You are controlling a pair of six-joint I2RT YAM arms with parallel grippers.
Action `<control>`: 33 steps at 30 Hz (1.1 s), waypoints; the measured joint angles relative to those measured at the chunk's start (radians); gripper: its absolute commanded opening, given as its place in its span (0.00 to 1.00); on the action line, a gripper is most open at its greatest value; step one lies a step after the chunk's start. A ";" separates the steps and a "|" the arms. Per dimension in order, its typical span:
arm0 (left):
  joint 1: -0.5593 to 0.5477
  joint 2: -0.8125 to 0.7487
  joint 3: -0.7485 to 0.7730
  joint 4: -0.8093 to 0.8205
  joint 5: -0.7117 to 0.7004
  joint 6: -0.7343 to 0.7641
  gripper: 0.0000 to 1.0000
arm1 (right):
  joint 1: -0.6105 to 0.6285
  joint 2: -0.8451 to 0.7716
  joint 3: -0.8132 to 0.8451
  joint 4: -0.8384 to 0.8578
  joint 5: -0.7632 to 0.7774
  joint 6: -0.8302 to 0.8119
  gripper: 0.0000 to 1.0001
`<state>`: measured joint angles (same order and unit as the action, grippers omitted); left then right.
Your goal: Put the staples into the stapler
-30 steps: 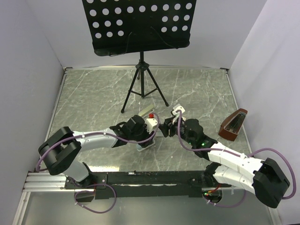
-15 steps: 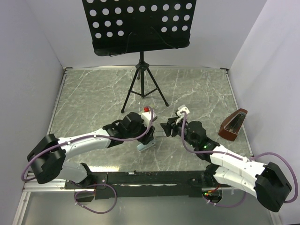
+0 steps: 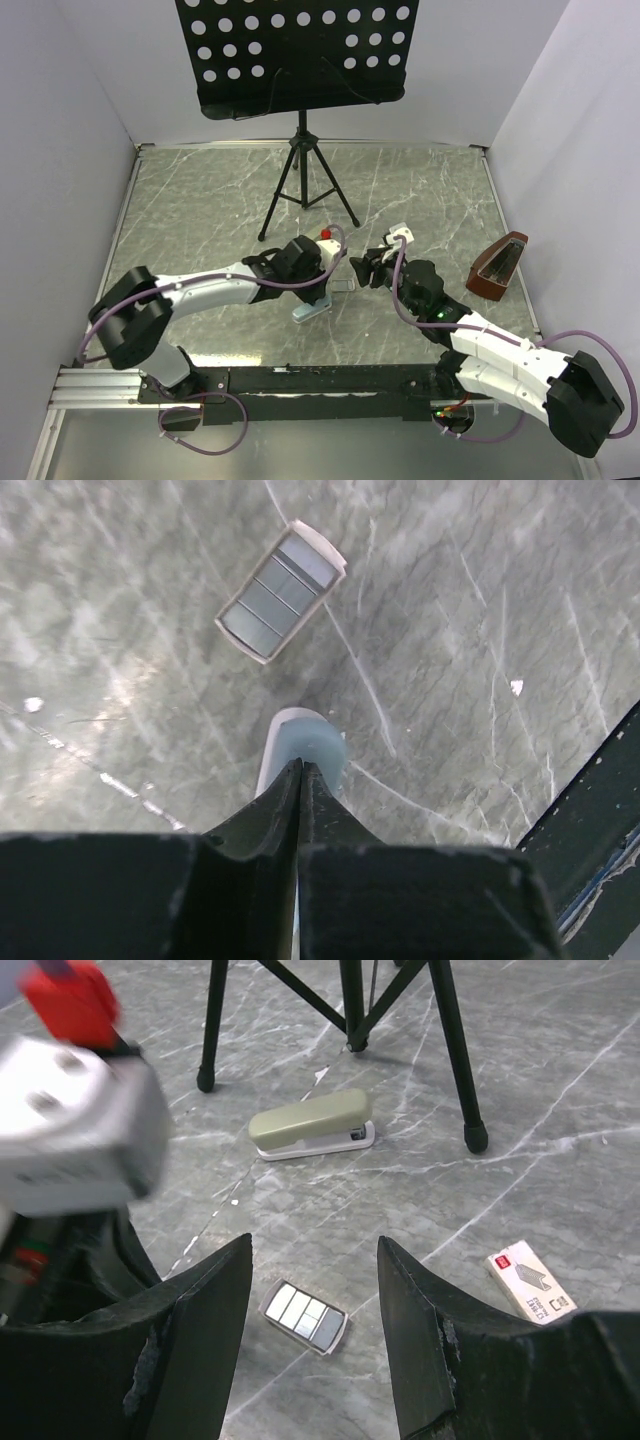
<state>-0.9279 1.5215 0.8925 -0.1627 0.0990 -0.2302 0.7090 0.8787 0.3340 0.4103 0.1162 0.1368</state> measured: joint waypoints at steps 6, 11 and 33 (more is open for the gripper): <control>-0.017 0.067 0.036 -0.017 0.021 -0.026 0.03 | -0.001 0.000 0.000 0.000 0.004 0.001 0.60; -0.042 0.104 0.058 -0.011 0.029 -0.069 0.02 | -0.002 0.000 -0.002 -0.006 0.004 0.000 0.60; -0.001 -0.179 0.108 -0.059 -0.203 -0.124 0.81 | -0.008 -0.043 -0.005 -0.048 0.007 0.008 0.61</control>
<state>-0.9291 1.3426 1.0008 -0.2214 -0.1040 -0.3542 0.7010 0.8352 0.3294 0.3626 0.1234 0.1444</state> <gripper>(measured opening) 0.769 0.609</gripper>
